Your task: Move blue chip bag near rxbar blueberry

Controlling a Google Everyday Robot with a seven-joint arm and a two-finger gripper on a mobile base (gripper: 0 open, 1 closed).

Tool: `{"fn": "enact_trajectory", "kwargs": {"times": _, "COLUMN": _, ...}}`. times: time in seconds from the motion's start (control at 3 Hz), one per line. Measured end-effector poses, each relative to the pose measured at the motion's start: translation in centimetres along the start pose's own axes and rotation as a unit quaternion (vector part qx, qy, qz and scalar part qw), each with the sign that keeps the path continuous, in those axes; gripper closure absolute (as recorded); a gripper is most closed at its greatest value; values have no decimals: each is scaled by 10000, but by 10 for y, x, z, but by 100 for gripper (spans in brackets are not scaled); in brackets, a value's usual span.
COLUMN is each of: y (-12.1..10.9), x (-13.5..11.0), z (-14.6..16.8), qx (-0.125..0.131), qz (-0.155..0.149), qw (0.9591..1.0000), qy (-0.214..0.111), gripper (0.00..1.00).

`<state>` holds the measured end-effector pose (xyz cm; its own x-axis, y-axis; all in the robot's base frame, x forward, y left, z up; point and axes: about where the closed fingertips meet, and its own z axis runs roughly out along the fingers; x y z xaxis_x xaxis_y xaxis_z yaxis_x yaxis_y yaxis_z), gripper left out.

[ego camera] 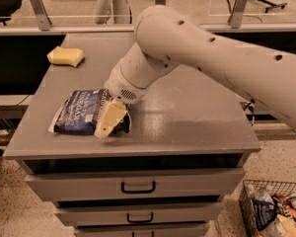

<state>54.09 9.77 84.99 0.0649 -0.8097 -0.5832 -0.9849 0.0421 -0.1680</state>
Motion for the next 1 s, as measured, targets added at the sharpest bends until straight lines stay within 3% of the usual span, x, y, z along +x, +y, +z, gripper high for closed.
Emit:
{"fn": "enact_trajectory", "kwargs": {"times": 0.33, "y": -2, "x": 5, "z": 6, "qx": -19, "qz": 141, "qw": 9999, "qy": 64, "gripper": 41}}
{"fn": "enact_trajectory", "kwargs": {"times": 0.67, "y": -14, "x": 8, "z": -18, "qx": 273, "qz": 190, "qw": 9994, "qy": 113, "gripper": 64}}
{"fn": "enact_trajectory", "kwargs": {"times": 1.0, "y": -45, "x": 20, "z": -75, "qx": 889, "qz": 242, "qw": 9955, "qy": 222, "gripper": 88}}
